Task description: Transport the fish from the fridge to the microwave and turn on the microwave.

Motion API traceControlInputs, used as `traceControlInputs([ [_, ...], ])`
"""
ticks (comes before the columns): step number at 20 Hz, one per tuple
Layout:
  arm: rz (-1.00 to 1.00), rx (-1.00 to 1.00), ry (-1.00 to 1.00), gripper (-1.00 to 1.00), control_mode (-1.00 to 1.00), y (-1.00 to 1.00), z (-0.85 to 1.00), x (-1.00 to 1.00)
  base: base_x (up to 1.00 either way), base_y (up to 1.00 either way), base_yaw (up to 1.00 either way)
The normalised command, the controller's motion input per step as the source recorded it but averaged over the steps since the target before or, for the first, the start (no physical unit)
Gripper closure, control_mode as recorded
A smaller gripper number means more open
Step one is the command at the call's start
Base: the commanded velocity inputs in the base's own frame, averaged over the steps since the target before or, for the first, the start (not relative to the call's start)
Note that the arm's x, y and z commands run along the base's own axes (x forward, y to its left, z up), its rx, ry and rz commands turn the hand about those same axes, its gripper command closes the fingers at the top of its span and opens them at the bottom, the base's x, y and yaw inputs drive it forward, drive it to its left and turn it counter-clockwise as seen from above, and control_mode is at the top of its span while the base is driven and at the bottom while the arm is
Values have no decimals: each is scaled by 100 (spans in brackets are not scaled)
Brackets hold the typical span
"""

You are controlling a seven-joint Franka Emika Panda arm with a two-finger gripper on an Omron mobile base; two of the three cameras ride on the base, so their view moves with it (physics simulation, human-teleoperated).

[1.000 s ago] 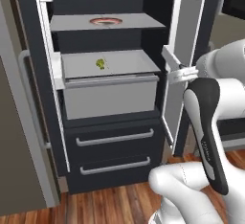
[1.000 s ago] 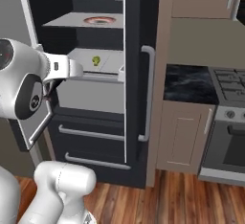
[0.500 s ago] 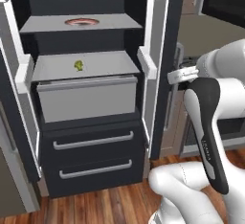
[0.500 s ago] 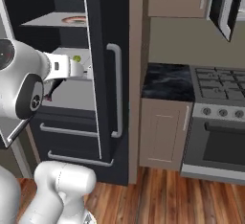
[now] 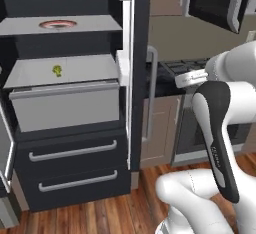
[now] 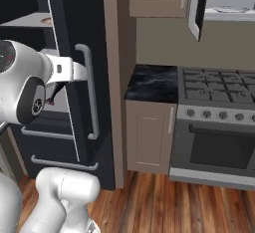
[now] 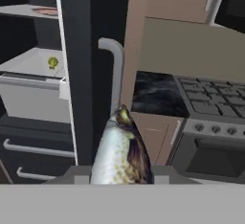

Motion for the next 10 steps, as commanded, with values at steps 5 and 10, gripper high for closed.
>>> traceControlInputs([
  [5, 0, 0, 0, 100, 100, 0, 0, 0, 0, -58, -4],
  [10, 0, 0, 0, 100, 100, 0, 0, 0, 0, -57, -3],
])
